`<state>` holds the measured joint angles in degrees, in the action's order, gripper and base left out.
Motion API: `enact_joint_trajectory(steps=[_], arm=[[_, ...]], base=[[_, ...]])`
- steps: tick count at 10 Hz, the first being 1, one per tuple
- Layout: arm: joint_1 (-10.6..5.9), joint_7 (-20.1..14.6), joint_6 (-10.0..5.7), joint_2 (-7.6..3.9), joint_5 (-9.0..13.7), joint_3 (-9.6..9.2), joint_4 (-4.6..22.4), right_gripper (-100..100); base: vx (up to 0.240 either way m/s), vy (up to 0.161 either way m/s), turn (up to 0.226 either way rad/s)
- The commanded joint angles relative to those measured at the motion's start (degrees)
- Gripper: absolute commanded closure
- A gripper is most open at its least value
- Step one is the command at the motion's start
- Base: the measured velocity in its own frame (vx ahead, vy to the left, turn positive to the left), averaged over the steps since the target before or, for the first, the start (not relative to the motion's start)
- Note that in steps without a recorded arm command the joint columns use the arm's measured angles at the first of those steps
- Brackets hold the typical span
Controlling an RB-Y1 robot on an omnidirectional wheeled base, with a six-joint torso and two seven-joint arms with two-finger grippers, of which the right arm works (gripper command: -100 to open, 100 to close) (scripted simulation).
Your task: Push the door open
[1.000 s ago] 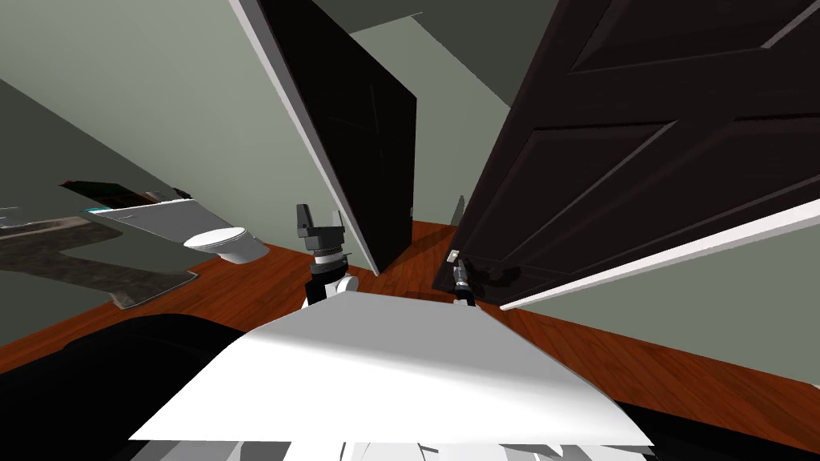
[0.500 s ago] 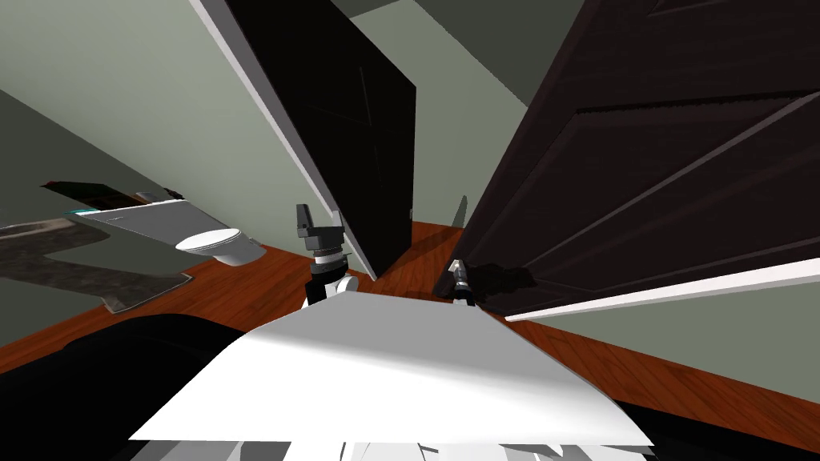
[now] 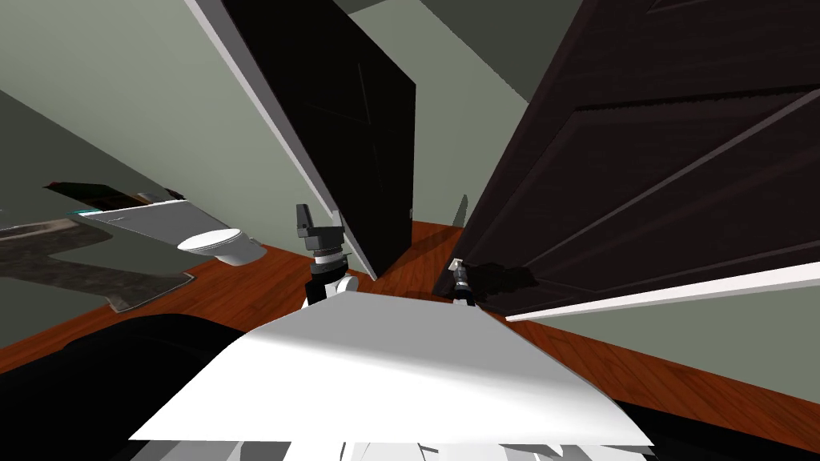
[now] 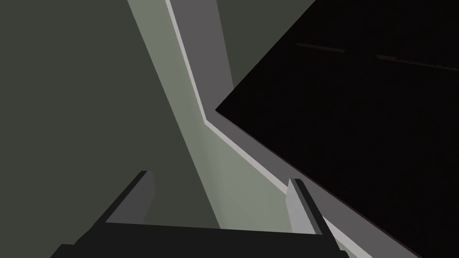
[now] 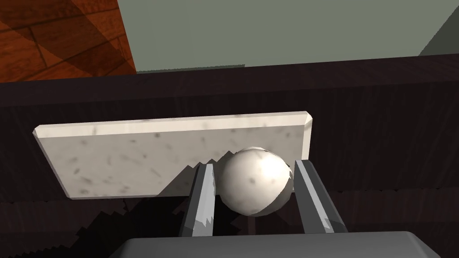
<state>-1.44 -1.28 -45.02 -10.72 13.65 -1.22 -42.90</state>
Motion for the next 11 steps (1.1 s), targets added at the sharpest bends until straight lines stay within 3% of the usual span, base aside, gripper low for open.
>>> enact_joint_trajectory(steps=[1,3,11], arm=[[0.03,0.0,-0.08,0.02,0.0,0.00,0.0,100],[-0.31,1.0,-0.14,0.37,0.4,0.86,0.3,100],[-2.18,6.4,-1.03,2.51,2.4,5.40,1.6,100]], base=[[0.000,0.000,0.000],[0.051,0.002,-0.032],[0.186,-0.019,-0.049]])
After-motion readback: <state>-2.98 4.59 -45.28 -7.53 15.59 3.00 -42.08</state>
